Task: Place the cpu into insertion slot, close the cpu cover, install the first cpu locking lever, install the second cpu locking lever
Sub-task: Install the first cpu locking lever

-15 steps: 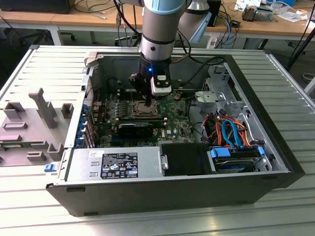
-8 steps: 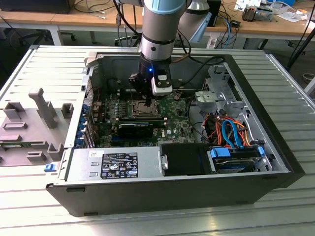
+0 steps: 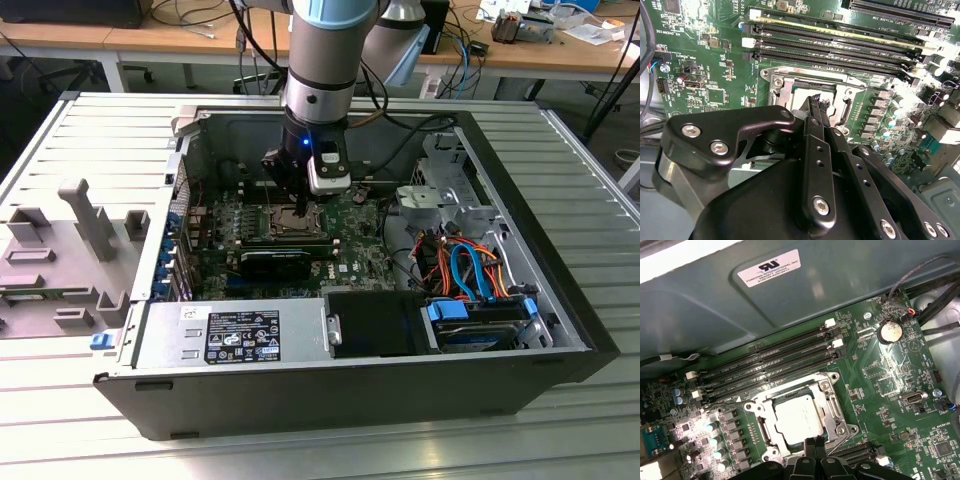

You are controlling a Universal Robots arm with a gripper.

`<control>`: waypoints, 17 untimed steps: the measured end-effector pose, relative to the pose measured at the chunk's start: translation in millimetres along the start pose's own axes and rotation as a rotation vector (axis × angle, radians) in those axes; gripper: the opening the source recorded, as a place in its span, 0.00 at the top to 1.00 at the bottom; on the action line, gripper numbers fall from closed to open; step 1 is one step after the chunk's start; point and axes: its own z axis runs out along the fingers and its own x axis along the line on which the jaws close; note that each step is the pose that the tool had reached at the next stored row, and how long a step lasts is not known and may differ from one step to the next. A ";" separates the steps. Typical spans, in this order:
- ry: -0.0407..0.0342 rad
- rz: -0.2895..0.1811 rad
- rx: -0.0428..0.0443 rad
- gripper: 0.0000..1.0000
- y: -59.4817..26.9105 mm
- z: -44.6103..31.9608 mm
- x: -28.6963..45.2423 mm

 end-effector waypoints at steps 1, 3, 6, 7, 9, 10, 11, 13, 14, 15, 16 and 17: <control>0.0000 -0.006 0.0004 0.89 0.0 0.0 0.0; 0.0002 -0.022 0.0015 0.89 0.0 0.0 0.0; 0.0006 -0.055 0.0034 0.89 0.0 0.0 -0.1; 0.0007 -0.066 0.0043 0.89 0.0 0.0 -0.1; 0.0008 -0.074 0.0048 0.89 0.0 0.0 -0.1; 0.0008 -0.078 0.0051 0.89 0.0 0.0 -0.1; 0.0008 -0.083 0.0055 0.89 0.0 0.0 -0.1; 0.0008 -0.097 0.0065 0.89 0.0 0.0 -0.1; 0.0009 -0.105 0.0070 0.89 0.1 0.0 -0.1; 0.0010 -0.111 0.0075 0.89 0.0 0.0 -0.1; 0.0011 -0.121 0.0082 0.89 0.0 0.0 -0.1; 0.0012 -0.128 0.0087 0.89 0.0 0.0 -0.1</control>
